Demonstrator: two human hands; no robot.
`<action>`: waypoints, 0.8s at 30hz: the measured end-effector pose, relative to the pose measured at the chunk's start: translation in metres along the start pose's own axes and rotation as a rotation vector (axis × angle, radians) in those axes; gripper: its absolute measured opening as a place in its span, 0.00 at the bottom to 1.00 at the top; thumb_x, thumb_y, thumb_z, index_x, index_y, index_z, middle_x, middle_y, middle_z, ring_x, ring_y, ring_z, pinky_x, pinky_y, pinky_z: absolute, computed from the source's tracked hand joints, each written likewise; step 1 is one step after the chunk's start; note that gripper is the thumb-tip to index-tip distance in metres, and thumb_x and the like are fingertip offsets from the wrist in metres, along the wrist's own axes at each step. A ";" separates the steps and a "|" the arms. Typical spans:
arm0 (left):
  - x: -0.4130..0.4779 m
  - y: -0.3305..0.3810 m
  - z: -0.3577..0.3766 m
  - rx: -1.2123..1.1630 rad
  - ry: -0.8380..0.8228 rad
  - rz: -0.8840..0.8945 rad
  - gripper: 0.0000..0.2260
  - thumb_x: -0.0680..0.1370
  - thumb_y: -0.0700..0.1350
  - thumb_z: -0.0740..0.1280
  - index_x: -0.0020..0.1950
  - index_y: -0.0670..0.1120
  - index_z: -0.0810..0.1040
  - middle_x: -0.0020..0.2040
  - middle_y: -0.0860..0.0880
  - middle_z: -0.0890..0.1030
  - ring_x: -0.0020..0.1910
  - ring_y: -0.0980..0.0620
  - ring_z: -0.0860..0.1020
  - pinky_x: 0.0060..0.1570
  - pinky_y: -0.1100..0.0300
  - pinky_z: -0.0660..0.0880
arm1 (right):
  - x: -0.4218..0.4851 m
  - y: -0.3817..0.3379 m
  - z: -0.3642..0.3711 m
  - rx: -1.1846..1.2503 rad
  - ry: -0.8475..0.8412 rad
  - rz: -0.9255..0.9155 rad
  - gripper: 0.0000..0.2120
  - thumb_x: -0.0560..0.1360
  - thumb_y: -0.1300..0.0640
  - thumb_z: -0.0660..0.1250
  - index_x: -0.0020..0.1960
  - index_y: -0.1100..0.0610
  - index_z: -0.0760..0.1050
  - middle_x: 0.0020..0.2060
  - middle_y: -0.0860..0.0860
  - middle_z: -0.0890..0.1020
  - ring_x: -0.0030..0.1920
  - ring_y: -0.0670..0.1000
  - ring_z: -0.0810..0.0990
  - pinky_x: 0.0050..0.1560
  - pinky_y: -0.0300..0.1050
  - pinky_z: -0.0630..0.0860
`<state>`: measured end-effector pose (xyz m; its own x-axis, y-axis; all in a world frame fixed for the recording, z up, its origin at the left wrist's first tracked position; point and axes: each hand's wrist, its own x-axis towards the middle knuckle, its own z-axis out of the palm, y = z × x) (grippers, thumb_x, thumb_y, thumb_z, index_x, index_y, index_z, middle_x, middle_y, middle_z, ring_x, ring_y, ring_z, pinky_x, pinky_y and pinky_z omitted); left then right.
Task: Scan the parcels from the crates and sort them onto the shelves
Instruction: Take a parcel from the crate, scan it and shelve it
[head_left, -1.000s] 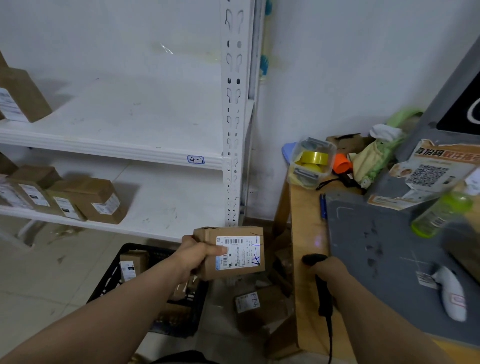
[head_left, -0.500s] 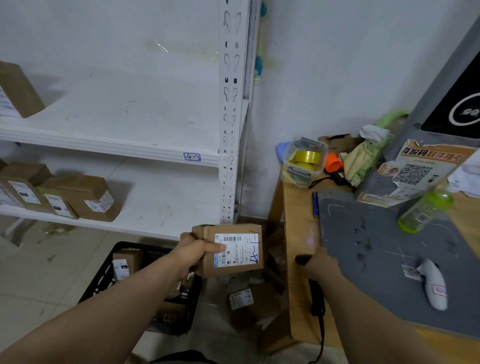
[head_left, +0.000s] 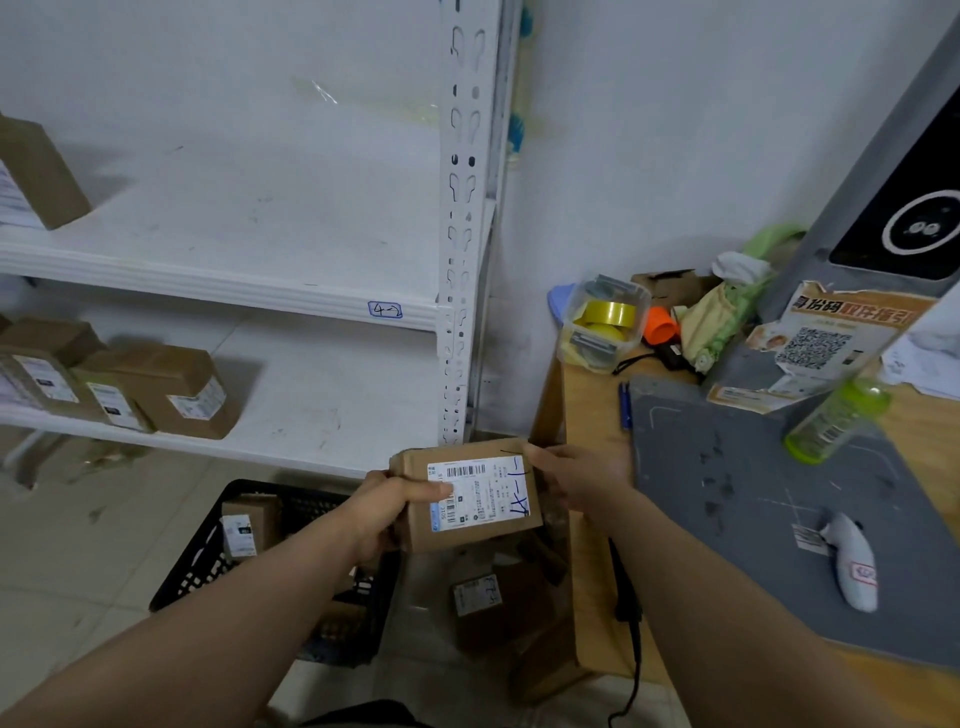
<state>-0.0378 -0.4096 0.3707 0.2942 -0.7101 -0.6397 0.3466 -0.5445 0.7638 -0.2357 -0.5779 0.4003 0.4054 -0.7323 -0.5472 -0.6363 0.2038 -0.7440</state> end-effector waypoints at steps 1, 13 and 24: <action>-0.004 0.001 -0.001 -0.025 -0.030 0.000 0.32 0.64 0.50 0.82 0.67 0.49 0.79 0.57 0.46 0.86 0.58 0.43 0.83 0.60 0.42 0.78 | -0.005 -0.007 0.005 0.086 -0.085 0.006 0.22 0.77 0.40 0.69 0.64 0.53 0.76 0.50 0.50 0.86 0.55 0.53 0.82 0.65 0.56 0.76; -0.036 0.005 -0.079 -0.354 -0.102 0.072 0.35 0.65 0.40 0.77 0.72 0.42 0.73 0.62 0.40 0.83 0.62 0.39 0.81 0.64 0.41 0.75 | -0.006 -0.084 0.047 0.152 -0.478 -0.100 0.24 0.73 0.56 0.76 0.65 0.45 0.71 0.54 0.53 0.86 0.54 0.55 0.85 0.57 0.55 0.81; -0.079 0.137 -0.220 0.122 -0.073 0.427 0.50 0.60 0.34 0.81 0.78 0.52 0.63 0.69 0.46 0.76 0.66 0.45 0.79 0.66 0.40 0.75 | -0.025 -0.277 0.111 0.015 -0.424 -0.619 0.45 0.61 0.47 0.82 0.74 0.42 0.66 0.63 0.50 0.81 0.58 0.53 0.84 0.63 0.58 0.79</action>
<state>0.1827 -0.3294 0.5069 0.3228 -0.9099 -0.2605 0.0987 -0.2414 0.9654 0.0035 -0.5440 0.5770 0.9063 -0.4034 -0.1258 -0.2024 -0.1530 -0.9673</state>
